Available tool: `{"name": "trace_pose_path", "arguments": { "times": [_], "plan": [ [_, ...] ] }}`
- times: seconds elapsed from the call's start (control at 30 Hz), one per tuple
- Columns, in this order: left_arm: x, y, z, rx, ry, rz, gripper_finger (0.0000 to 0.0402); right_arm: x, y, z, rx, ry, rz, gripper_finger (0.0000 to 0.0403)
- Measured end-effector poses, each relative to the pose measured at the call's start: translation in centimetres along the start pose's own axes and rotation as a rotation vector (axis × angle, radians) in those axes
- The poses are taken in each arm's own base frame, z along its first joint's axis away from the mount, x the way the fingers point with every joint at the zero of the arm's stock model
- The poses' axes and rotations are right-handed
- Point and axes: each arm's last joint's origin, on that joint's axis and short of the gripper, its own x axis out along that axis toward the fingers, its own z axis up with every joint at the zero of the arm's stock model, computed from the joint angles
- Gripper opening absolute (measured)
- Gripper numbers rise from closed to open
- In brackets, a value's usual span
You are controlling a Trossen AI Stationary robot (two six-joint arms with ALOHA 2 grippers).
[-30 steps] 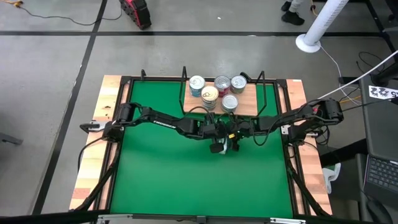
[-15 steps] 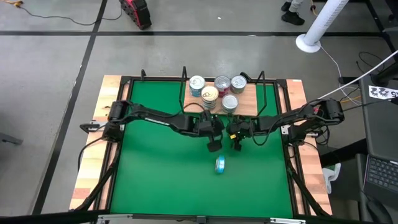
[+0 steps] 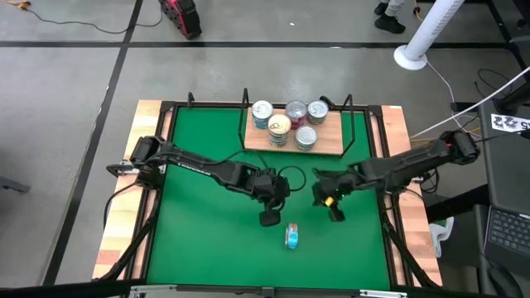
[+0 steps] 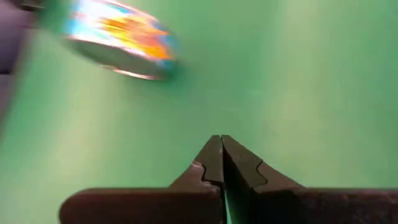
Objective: Stack canned seafood by type on shelf
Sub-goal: Stack the yellow blue tuna can on top of the yellow blue tuna cans on the shelf
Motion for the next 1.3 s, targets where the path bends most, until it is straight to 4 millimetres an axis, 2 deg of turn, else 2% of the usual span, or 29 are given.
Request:
{"name": "trace_pose_path", "arguments": {
  "times": [0.2,0.3,0.5,0.67,0.8,1.0,1.17,1.3],
  "plan": [
    [-0.1,-0.9,-0.4,0.061,0.025,-0.044,0.0004,-1.5,3.4,1.8,-0.107,-0.067,0.190,0.0009],
    [-0.1,-1.0,-0.5,0.076,0.025,-0.049,0.0004,-1.9,4.6,2.9,-0.135,-0.087,0.260,0.0035],
    [-0.1,-0.9,-0.7,0.077,0.052,-0.041,0.0004,-1.6,6.6,4.7,-0.210,-0.137,0.257,0.0148],
    [-0.2,-0.7,-1.4,0.056,0.126,-0.020,0.0004,0.1,7.5,5.4,-0.471,-0.156,0.231,0.0248],
    [-0.2,-0.7,-1.9,0.017,0.171,-0.003,0.0004,1.7,7.4,5.8,-0.624,-0.130,0.146,0.0300],
    [-0.3,-0.6,-2.2,0.015,0.203,0.007,0.0004,3.3,7.2,6.2,-0.764,-0.097,0.068,0.0323],
    [-0.3,-0.6,-2.2,0.039,0.207,0.006,0.0004,3.2,7.4,6.8,-0.853,-0.108,0.061,0.0323],
    [-0.3,-0.6,-2.3,0.041,0.217,0.009,0.0004,3.2,6.7,6.8,-0.892,-0.084,0.019,0.0324]
  ]
}}
